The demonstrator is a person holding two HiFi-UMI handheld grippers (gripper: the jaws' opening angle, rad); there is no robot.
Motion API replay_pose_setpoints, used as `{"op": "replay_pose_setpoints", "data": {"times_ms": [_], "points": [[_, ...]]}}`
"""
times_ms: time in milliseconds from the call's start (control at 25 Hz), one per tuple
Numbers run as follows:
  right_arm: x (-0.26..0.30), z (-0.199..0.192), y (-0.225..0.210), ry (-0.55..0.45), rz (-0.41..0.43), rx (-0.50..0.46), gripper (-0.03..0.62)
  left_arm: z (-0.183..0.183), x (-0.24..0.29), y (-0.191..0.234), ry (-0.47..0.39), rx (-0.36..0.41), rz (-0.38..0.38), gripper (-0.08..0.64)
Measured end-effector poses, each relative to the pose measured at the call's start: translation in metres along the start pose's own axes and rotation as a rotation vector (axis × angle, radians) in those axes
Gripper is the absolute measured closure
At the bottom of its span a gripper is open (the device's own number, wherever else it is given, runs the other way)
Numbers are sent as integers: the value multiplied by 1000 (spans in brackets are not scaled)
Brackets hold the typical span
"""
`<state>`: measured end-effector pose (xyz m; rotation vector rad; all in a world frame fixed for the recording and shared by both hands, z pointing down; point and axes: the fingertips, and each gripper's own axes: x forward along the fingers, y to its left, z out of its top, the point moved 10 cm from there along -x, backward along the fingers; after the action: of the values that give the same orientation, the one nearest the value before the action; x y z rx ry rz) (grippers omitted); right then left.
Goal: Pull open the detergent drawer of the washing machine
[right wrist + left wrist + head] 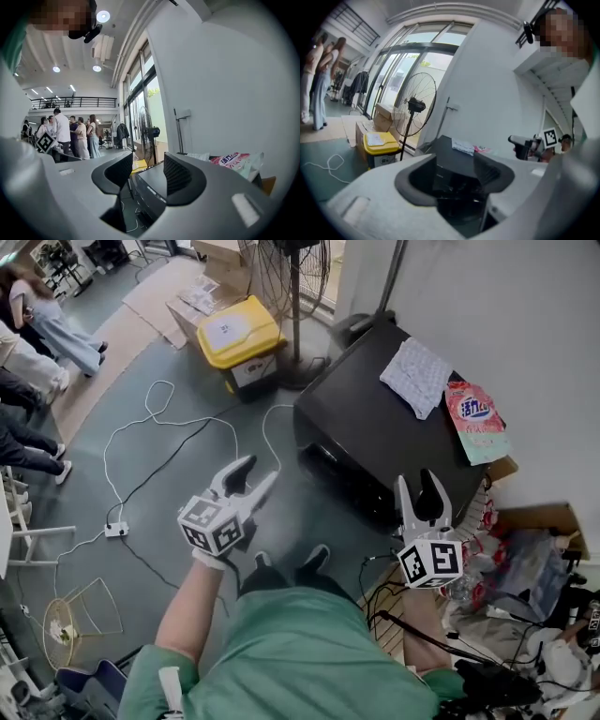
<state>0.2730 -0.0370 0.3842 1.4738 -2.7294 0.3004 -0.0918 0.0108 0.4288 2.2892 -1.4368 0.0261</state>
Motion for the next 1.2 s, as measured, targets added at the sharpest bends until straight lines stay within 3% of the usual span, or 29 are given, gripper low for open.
{"op": "replay_pose_setpoints", "data": {"times_ms": [240, 400, 600, 720, 1200], "points": [[18, -4, 1, 34, -4, -3, 385, -27, 44, 48, 9, -193, -170, 308], [21, 6, 0, 32, -66, -35, 385, -52, 86, 79, 62, -315, -310, 302], [22, 13, 4, 63, -153, -97, 387, -81, 137, 119, 162, -401, -413, 290], [22, 11, 6, 78, -201, -112, 387, -101, 166, 140, 213, -458, -435, 281], [18, -2, 16, 166, -302, -130, 387, -158, 239, 153, 401, -482, -558, 223]]}}
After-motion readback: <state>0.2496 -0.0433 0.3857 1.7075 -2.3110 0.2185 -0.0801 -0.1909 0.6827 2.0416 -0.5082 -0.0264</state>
